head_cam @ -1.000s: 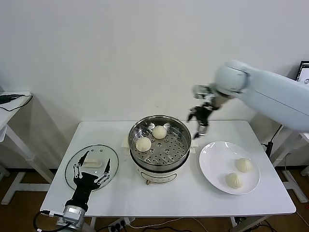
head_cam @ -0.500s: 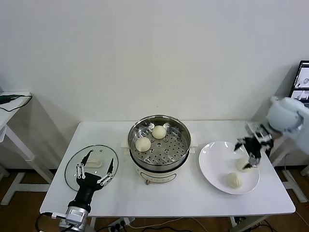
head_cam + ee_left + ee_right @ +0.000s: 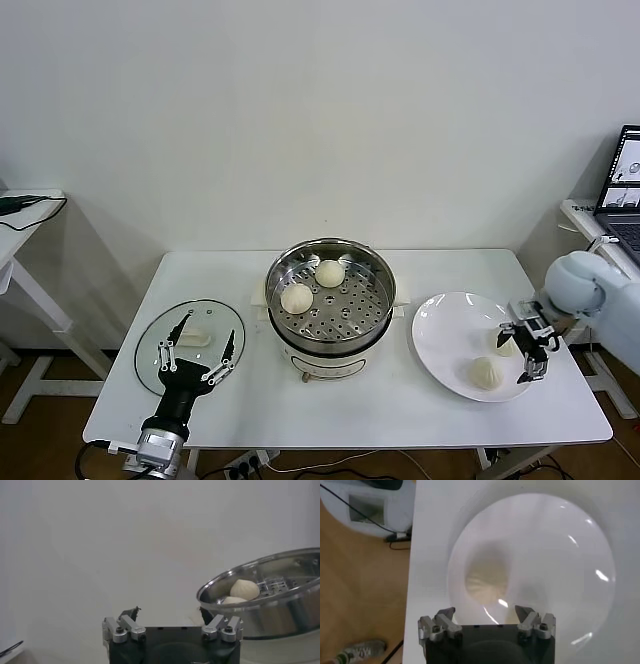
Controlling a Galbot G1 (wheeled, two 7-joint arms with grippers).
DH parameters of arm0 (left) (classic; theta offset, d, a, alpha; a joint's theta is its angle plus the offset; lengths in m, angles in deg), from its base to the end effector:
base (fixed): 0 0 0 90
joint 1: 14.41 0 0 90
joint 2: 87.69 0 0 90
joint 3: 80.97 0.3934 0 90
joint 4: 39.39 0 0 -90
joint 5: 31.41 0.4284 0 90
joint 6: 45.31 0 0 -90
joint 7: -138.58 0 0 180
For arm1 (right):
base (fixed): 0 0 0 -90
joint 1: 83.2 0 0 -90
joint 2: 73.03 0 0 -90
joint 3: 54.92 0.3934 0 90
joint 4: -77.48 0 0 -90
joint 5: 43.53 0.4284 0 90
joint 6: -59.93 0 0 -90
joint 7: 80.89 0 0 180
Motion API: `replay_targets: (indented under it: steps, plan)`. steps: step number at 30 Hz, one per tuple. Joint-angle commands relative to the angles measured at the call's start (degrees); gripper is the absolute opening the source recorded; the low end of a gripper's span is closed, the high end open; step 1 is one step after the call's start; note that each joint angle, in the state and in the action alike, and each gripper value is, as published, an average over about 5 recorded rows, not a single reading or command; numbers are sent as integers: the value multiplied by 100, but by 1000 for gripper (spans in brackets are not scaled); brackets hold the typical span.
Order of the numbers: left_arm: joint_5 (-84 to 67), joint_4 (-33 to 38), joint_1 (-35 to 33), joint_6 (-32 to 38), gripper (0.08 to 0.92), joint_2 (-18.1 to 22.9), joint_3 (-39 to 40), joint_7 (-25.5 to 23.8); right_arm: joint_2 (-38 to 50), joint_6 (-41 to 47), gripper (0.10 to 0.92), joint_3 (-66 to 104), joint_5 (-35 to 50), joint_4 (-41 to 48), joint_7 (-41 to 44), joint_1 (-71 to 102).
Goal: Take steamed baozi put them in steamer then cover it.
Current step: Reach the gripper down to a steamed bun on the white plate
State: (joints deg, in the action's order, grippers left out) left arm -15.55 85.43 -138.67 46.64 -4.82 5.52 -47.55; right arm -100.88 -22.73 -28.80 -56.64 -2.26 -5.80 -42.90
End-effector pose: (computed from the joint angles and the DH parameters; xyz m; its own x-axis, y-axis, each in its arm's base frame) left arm 0.2085 0.0398 -0.3174 -0.9912 0.1322 -0.0001 0.1209 0.9064 0.4047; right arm 0.5426 -0.2385 -0.2168 -0.0229 -0.0198 0.9995 -0.9913 -0.1289 -0.0253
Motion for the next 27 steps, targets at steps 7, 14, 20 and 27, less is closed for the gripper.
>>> replay_targets:
  steps: [7,14,20,27]
  plan:
    - [5,-53,16,9,823,0,-23,-4,-558,-99,823,349,-395,407,-353,579]
    - [6,-75,48,7,823,7,-9,-11,-673,-79,823,440,-460,421,-347,655]
    - [6,-95,45,15,823,5,-32,-13,-647,-84,823,444,-515,412,-236,636]
    - [20,-82,67,2,823,38,12,-11,-672,-77,730,435,-531,405,-208,612]
